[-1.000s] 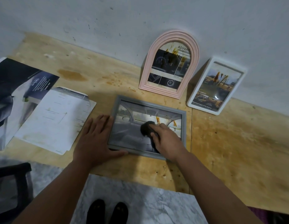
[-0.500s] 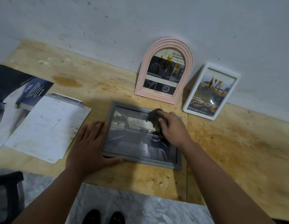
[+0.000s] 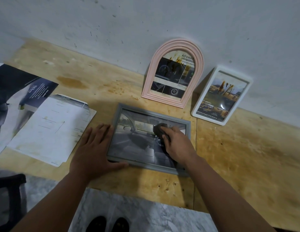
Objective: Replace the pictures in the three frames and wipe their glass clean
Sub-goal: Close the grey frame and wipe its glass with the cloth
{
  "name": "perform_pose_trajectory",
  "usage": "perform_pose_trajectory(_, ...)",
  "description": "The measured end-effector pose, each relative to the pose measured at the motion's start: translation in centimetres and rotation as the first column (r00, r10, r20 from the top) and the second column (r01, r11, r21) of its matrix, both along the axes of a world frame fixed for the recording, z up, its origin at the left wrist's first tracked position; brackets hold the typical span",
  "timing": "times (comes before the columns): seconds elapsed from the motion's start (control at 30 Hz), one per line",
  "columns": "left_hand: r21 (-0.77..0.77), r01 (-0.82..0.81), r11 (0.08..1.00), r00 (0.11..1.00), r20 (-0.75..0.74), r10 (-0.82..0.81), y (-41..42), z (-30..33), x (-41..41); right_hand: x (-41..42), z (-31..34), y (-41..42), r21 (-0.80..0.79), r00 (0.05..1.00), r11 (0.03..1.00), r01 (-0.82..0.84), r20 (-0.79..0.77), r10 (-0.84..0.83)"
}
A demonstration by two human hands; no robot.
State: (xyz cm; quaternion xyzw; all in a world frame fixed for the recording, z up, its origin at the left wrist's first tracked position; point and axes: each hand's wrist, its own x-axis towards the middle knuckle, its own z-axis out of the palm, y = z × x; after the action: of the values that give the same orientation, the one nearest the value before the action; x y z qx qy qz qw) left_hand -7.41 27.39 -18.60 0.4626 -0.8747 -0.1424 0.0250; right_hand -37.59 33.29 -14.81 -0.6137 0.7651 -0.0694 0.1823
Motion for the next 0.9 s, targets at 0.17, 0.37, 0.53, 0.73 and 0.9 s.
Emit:
perform_pose_trajectory(0.17, 0.007, 0.002, 1.0, 1.0, -0.012, -0.002, -0.1, 0.0, 0.0, 1.1, 0.7, 1.5, -0.001, 0.984, 0.997, -0.078, -0.163, 0.077)
perform_pose_trajectory(0.37, 0.004, 0.002, 1.0, 1.0, 0.003, -0.002, -0.1, 0.0, 0.1, 1.4, 1.5, 2.8, 0.02, 0.961, 0.973, -0.231, -0.152, 0.232)
perform_pose_trajectory(0.53, -0.001, 0.003, 1.0, 1.0, 0.0, -0.003, -0.2, 0.1, 0.0, -0.8, 3.2, -0.2, -0.089, 0.999, 0.995, 0.048, 0.019, -0.046)
perform_pose_trajectory(0.73, 0.005, 0.003, 1.0, 1.0, -0.003, -0.003, -0.1, 0.0, 0.0, 0.4, 1.6, -0.5, 0.036, 0.995, 0.995, 0.089, -0.037, -0.088)
perform_pose_trajectory(0.9, 0.01, -0.001, 1.0, 1.0, -0.003, 0.001, -0.1, 0.1, 0.0, 0.3, 1.4, 2.0, 0.024, 0.992, 1.0, 0.006, -0.125, -0.003)
